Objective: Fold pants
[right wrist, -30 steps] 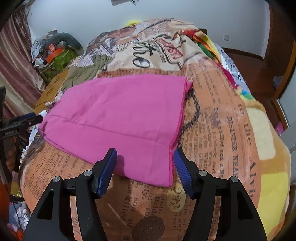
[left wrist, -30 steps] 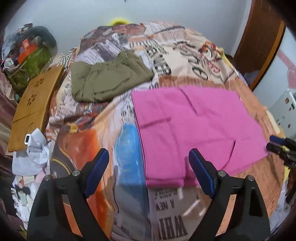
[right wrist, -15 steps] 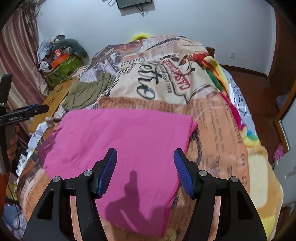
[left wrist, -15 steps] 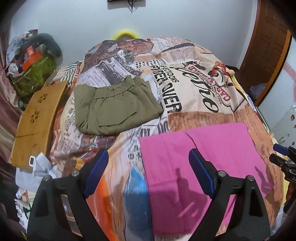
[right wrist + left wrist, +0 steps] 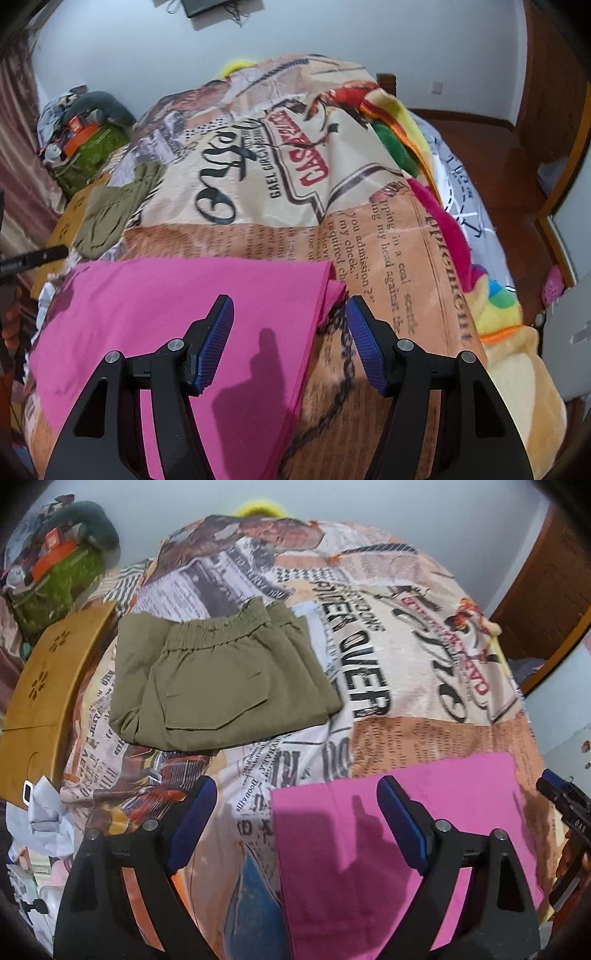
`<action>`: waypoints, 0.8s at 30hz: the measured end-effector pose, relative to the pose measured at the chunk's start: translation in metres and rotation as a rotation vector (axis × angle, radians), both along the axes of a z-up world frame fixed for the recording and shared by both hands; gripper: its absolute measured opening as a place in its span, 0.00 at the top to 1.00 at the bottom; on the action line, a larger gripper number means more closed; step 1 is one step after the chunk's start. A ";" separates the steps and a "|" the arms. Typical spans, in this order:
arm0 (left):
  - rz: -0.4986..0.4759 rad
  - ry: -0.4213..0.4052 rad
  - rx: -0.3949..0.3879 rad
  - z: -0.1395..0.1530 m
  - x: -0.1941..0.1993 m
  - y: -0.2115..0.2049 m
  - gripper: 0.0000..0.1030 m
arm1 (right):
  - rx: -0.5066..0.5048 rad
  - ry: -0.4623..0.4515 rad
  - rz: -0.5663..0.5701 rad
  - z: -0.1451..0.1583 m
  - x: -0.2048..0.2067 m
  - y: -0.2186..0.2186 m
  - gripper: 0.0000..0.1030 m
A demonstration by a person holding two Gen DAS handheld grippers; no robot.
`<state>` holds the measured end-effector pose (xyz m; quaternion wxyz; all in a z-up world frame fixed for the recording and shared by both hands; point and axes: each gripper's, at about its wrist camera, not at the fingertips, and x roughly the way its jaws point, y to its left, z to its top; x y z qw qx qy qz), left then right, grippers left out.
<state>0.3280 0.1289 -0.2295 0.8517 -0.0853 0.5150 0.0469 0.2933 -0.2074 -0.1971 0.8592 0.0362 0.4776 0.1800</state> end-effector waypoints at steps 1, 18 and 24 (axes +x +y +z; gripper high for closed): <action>0.000 0.013 0.005 -0.005 0.004 0.001 0.14 | 0.003 0.008 -0.003 -0.003 0.004 -0.001 0.42; -0.046 0.074 0.027 -0.048 0.012 -0.004 0.14 | 0.021 0.119 0.049 -0.062 0.044 0.018 0.86; -0.062 0.028 0.125 -0.043 0.004 -0.009 0.18 | -0.026 0.101 0.056 -0.062 0.044 0.017 0.92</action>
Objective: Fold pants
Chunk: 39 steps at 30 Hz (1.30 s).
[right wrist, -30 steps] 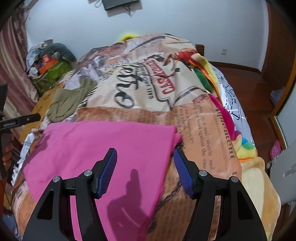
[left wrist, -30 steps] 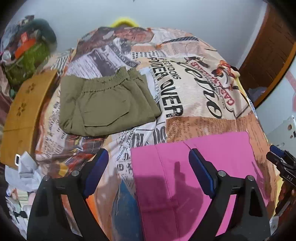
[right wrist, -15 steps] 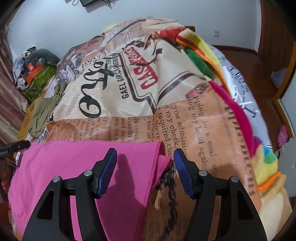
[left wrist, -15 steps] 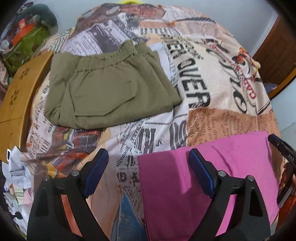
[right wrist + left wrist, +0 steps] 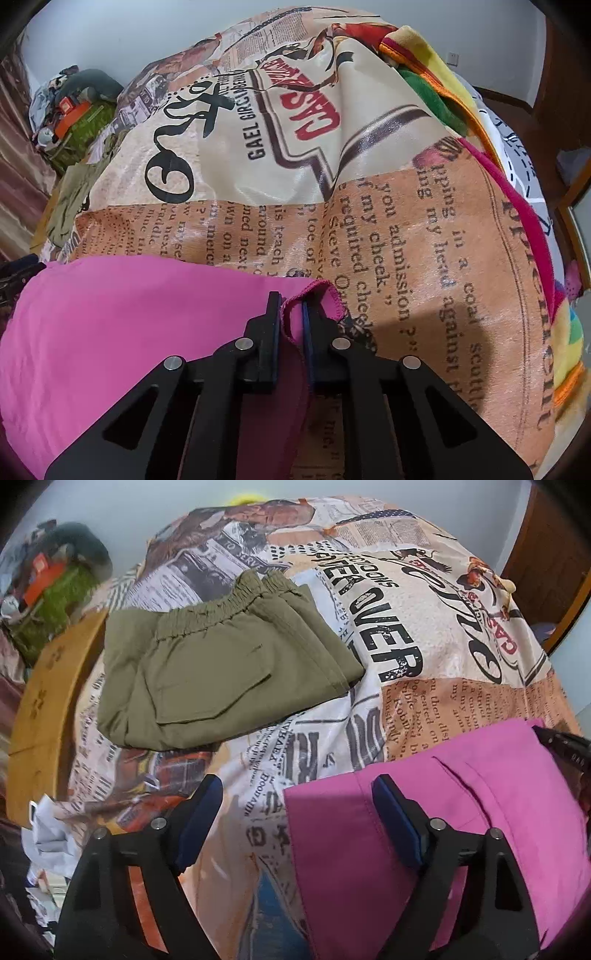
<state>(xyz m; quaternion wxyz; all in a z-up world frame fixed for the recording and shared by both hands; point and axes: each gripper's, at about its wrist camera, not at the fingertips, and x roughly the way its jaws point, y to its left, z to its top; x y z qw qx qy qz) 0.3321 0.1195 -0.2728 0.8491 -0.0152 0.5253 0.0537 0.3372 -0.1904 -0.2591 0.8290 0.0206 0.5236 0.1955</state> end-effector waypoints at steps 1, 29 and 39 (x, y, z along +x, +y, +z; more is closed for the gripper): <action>0.005 -0.002 0.009 0.000 -0.001 0.002 0.18 | -0.011 -0.006 -0.004 0.001 0.001 0.000 0.92; -0.092 -0.157 0.056 0.086 -0.019 -0.046 0.12 | 0.090 -0.150 0.153 0.099 -0.043 0.051 0.55; -0.152 -0.029 0.031 0.042 -0.016 -0.066 0.12 | 0.027 -0.014 0.293 0.056 -0.056 0.101 0.43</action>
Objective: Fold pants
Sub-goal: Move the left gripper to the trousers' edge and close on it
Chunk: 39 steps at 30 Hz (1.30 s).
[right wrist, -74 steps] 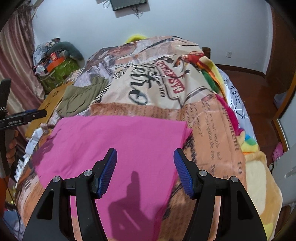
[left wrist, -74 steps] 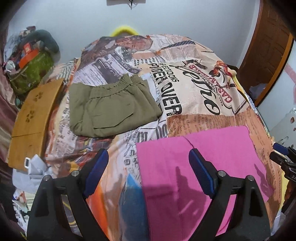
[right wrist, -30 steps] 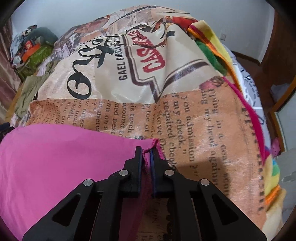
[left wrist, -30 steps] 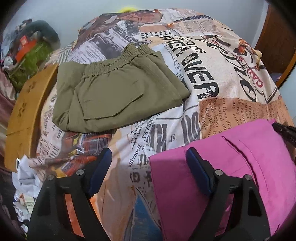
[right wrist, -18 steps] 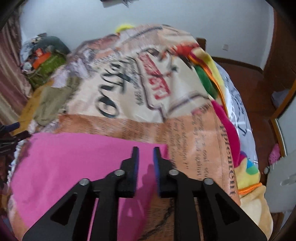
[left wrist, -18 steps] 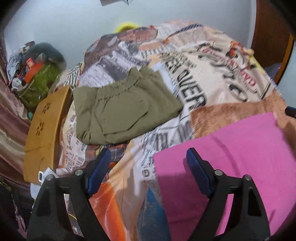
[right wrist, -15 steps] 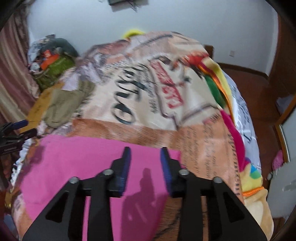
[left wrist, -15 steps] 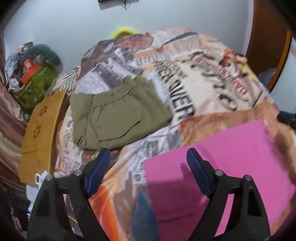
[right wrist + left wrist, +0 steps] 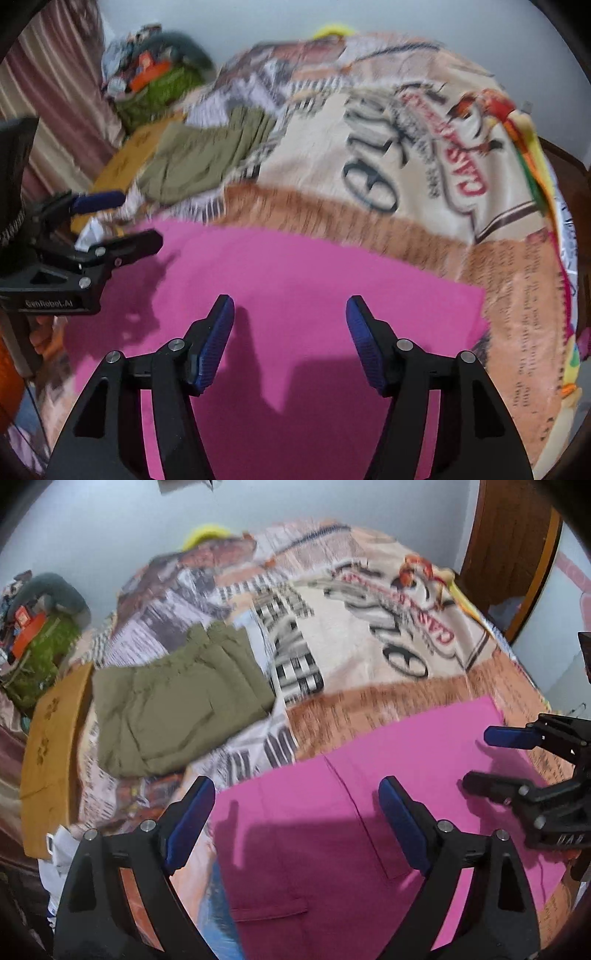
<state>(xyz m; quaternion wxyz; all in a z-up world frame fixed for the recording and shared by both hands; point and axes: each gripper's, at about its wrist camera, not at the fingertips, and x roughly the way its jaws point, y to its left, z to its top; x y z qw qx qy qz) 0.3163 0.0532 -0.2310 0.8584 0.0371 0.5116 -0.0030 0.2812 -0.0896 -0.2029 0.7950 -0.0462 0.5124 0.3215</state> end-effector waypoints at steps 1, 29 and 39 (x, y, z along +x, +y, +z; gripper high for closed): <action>0.001 0.026 -0.001 -0.008 0.001 0.000 0.12 | -0.021 0.018 0.006 -0.007 -0.002 0.003 0.43; 0.116 0.011 -0.034 -0.005 -0.083 0.015 0.06 | -0.052 0.042 -0.067 0.001 -0.068 -0.050 0.42; 0.127 -0.017 0.019 -0.001 -0.120 0.011 0.03 | -0.083 0.013 -0.091 0.005 -0.099 -0.066 0.42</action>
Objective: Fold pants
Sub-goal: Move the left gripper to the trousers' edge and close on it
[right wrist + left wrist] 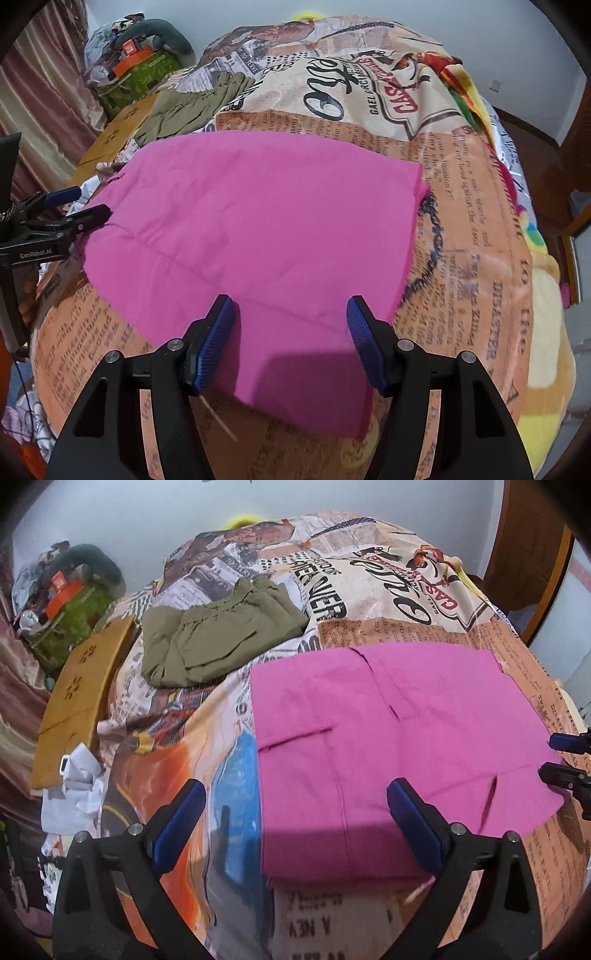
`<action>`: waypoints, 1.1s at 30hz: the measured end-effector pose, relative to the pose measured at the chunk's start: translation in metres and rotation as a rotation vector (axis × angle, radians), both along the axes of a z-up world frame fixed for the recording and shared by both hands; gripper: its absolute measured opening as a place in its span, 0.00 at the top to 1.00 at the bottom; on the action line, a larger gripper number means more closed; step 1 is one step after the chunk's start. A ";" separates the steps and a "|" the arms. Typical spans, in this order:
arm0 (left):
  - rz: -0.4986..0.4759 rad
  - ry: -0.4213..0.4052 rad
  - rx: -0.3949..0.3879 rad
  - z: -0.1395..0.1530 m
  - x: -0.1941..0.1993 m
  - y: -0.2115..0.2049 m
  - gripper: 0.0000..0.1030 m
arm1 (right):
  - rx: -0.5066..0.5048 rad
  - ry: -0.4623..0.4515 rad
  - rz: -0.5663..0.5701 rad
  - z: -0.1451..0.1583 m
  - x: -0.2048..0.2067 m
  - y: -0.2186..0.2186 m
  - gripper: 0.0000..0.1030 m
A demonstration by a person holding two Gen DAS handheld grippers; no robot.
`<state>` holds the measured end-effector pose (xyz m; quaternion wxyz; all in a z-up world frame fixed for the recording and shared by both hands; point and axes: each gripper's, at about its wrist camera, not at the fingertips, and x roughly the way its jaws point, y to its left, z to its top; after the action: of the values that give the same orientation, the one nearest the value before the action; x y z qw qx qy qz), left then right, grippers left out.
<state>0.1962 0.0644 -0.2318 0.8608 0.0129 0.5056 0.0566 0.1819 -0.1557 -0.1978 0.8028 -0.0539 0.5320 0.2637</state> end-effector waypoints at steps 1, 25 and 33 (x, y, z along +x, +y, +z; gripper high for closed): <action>0.004 0.008 -0.008 -0.001 -0.002 0.001 0.01 | -0.003 -0.003 -0.001 0.001 -0.002 0.000 0.42; 0.233 0.045 -0.286 0.013 -0.034 0.051 0.01 | 0.071 -0.123 0.119 0.021 -0.013 0.083 0.29; 0.224 0.117 -0.448 -0.004 -0.040 0.039 0.01 | 0.081 -0.048 0.133 0.003 -0.012 0.083 0.27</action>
<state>0.1558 0.1038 -0.2362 0.7998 -0.2308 0.5529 0.0373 0.1704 -0.0725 -0.1944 0.7976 -0.0627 0.4967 0.3364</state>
